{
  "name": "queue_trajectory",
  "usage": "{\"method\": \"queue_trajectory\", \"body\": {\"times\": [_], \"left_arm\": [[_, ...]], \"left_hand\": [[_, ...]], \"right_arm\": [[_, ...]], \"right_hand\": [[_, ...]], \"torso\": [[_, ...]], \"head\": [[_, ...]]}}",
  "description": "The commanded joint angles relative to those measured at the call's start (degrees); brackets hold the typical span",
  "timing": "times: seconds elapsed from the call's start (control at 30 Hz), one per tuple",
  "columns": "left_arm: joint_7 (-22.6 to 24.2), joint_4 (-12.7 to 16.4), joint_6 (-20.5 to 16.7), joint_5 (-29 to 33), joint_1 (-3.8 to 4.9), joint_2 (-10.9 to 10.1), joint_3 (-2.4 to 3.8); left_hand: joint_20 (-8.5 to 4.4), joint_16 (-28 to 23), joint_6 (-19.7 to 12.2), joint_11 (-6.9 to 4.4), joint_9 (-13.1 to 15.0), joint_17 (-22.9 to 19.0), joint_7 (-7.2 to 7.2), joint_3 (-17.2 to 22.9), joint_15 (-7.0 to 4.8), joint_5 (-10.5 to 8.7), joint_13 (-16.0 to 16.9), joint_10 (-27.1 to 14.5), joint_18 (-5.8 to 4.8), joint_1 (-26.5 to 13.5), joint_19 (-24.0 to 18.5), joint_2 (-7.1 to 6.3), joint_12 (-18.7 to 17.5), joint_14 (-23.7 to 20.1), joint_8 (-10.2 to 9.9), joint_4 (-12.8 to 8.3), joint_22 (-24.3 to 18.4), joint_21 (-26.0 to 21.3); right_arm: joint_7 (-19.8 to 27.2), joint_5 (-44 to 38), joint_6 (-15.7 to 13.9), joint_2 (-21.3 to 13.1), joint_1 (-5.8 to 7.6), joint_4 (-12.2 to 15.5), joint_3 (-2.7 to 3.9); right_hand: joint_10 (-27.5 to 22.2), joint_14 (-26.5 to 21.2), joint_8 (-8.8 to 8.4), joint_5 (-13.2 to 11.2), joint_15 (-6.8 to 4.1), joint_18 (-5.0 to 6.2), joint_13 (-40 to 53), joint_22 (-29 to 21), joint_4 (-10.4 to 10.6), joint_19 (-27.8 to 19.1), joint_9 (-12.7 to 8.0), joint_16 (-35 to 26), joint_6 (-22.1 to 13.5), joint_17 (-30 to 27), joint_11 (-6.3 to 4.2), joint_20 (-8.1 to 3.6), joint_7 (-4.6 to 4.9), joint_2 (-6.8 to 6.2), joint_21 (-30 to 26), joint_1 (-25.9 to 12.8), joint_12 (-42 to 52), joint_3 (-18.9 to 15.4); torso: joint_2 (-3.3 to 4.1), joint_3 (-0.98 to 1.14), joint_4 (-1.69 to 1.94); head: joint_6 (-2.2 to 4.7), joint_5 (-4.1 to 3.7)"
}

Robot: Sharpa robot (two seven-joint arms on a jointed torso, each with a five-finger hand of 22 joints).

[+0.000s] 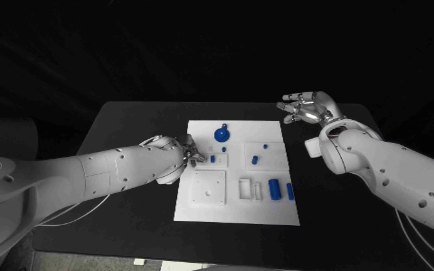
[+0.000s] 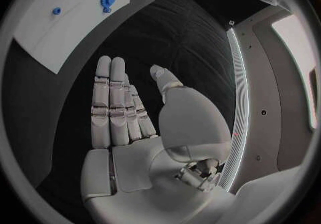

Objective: Assemble the parts on the task board

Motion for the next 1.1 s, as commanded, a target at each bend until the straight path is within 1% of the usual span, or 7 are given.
{"method": "queue_trajectory", "body": {"times": [0.03,0.1,0.17,0.33,0.57,0.8,1.1], "left_arm": [[-0.9,-0.1,1.9,0.1,-0.40,0.2,-0.26],[-0.9,-0.1,1.8,0.1,-0.40,0.3,-0.26],[-0.9,-0.1,1.7,0.1,-0.40,0.3,-0.25],[-0.8,-0.3,1.5,0.1,-0.40,0.4,-0.25],[-0.8,-0.6,1.2,0.1,-0.40,0.5,-0.25],[-0.9,-1.1,1.1,0.1,-0.40,0.6,-0.24],[-0.9,-1.4,1.4,0.0,-0.40,0.7,-0.23]], "left_hand": [[-0.21,-0.2,3.0,-0.40,-0.2,0.0,-2.83,-0.2,-0.12,-0.13,-0.1,2.1,-0.40,0.0,0.3,-0.74,0.0,0.3,0.3,0.8,0.9,0.1],[-0.23,-0.3,3.1,-0.38,-0.3,0.1,-2.82,-0.3,-0.14,-0.17,-0.1,2.1,-0.42,0.2,0.3,-0.90,0.0,0.3,0.3,1.2,0.9,0.1],[-0.22,-0.3,3.0,-0.39,-0.4,0.0,-2.85,-0.5,-0.12,0.35,-0.1,2.1,-0.44,0.0,0.3,-1.18,0.0,0.2,0.3,1.7,0.9,0.1],[-0.23,-0.5,3.0,-0.41,-0.5,-0.3,-2.89,-0.9,-0.13,1.00,-0.1,2.0,-0.46,-0.5,0.3,-1.91,-0.1,0.1,0.3,2.2,0.9,0.0],[-0.22,-0.7,2.9,-0.41,-0.5,-0.6,-2.91,-1.3,-0.11,0.82,-0.1,2.0,-0.48,-0.9,0.3,-2.38,-0.2,0.0,0.3,2.7,0.9,0.0],[-0.20,-0.8,2.9,-0.38,-0.7,-0.8,-2.90,-2.7,-0.09,0.30,-0.1,2.0,-0.53,-1.0,0.2,-3.16,-0.4,-0.1,0.6,4.9,0.9,-0.2],[-0.15,-1.1,3.0,-0.33,-0.9,-1.4,-2.85,-4.3,-0.04,-0.11,-0.2,1.8,-0.54,-0.6,0.2,-4.91,-0.6,-0.3,0.7,6.9,0.9,-0.4]], "right_arm": [[0.3,-0.2,0.7,0.1,-0.05,0.0,0.00],[0.3,-0.2,0.7,0.1,-0.05,0.0,0.00],[0.3,-0.2,0.7,0.2,-0.06,0.0,0.00],[0.3,-0.2,0.6,0.2,-0.06,0.0,0.00],[0.4,-0.2,0.5,0.2,-0.06,0.0,0.00],[0.3,-0.2,0.4,0.2,-0.06,0.0,0.00],[0.1,-0.2,0.4,0.2,-0.07,0.0,0.00]], "right_hand": [[-0.5,-0.2,-0.17,0.2,0.35,0.60,-0.1,0.0,0.2,-0.2,0.0,-0.2,0.3,-0.1,0.00,0.36,0.00,0.28,0.2,-0.4,-0.2,0.2],[-0.5,-0.2,-0.17,0.2,0.35,0.60,-0.1,0.0,0.2,-0.2,0.0,-0.2,0.3,-0.1,0.00,0.36,0.00,0.28,0.2,-0.4,-0.2,0.2],[-0.5,-0.2,-0.17,0.2,0.35,0.60,-0.1,0.0,0.2,-0.2,0.0,-0.2,0.3,-0.1,0.00,0.36,0.00,0.28,0.2,-0.4,-0.2,0.2],[-0.5,-0.2,-0.17,0.2,0.35,0.60,-0.1,0.0,0.2,-0.2,0.0,-0.2,0.3,-0.1,0.00,0.36,0.00,0.28,0.2,-0.4,-0.2,0.2],[-0.5,-0.2,-0.17,0.2,0.35,0.60,-0.1,0.0,0.2,-0.2,0.0,-0.2,0.3,-0.1,0.00,0.36,0.00,0.28,0.2,-0.4,-0.2,0.2],[-0.5,-0.2,-0.18,0.2,0.38,0.61,-0.1,-0.1,0.3,-0.1,0.0,-0.2,0.2,-0.1,0.03,0.38,0.02,0.23,0.2,-0.4,-0.2,0.1],[-0.6,-0.2,-0.18,0.2,0.41,0.62,-0.1,-0.2,0.4,-0.2,0.0,-0.2,-0.1,-0.1,0.06,0.41,0.04,0.20,0.2,-0.4,-0.2,-0.1]], "torso": [[0.02,-0.01,0.03],[0.01,-0.03,0.02],[0.01,-0.01,0.01],[-0.01,-0.02,0.00],[-0.01,-0.03,0.00],[0.00,-0.04,-0.02],[0.00,-0.03,-0.01]], "head": [[-0.03,0.00],[-0.03,0.00],[-0.01,0.02],[-0.02,0.03],[0.04,0.02],[0.06,0.01],[0.07,0.00]]}}
